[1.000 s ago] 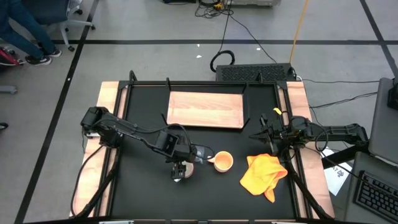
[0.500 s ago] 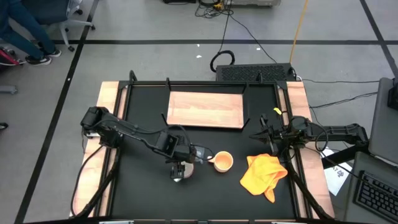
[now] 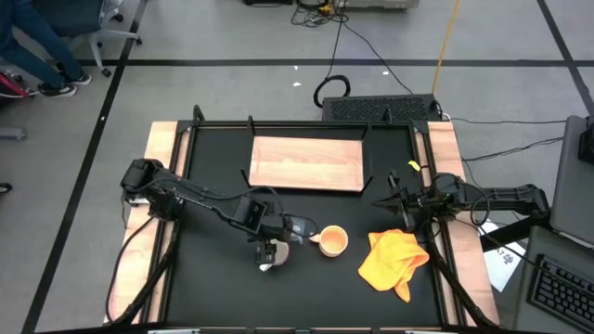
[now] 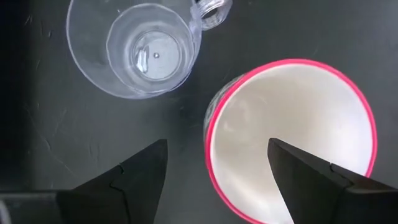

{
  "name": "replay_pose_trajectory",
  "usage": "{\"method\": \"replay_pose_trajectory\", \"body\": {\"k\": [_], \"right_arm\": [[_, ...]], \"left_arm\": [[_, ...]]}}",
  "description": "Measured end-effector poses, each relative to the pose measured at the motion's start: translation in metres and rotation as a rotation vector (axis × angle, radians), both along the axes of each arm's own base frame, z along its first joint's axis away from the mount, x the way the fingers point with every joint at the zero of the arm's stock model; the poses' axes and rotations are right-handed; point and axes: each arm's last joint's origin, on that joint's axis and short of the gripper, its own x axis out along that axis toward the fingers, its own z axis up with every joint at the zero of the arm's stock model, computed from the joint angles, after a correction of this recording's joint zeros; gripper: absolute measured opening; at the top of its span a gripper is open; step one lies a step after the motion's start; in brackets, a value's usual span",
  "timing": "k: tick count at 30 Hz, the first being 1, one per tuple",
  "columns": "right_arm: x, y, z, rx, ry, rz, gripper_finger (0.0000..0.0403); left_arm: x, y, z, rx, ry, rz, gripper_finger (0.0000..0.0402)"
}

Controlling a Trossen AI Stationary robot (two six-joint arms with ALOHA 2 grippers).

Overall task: Stack small to large cups/mugs on shelf
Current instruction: Put the gray patterned mug on the shelf

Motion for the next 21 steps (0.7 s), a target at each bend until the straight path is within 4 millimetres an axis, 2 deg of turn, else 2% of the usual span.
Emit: {"method": "replay_pose_trajectory", "body": {"k": [13, 21], "right_arm": [[0.0, 0.0, 0.0, 0.0, 0.0, 0.0, 0.0], [0.0, 0.0, 0.0, 0.0, 0.0, 0.0, 0.0]], "left_arm": [[0.0008, -0.0003, 0.0003, -0.003, -0.009, -0.005, 0.0273], [0.0008, -0.0005, 0.0003, -0.007, -0.009, -0.019, 0.0181]]}}
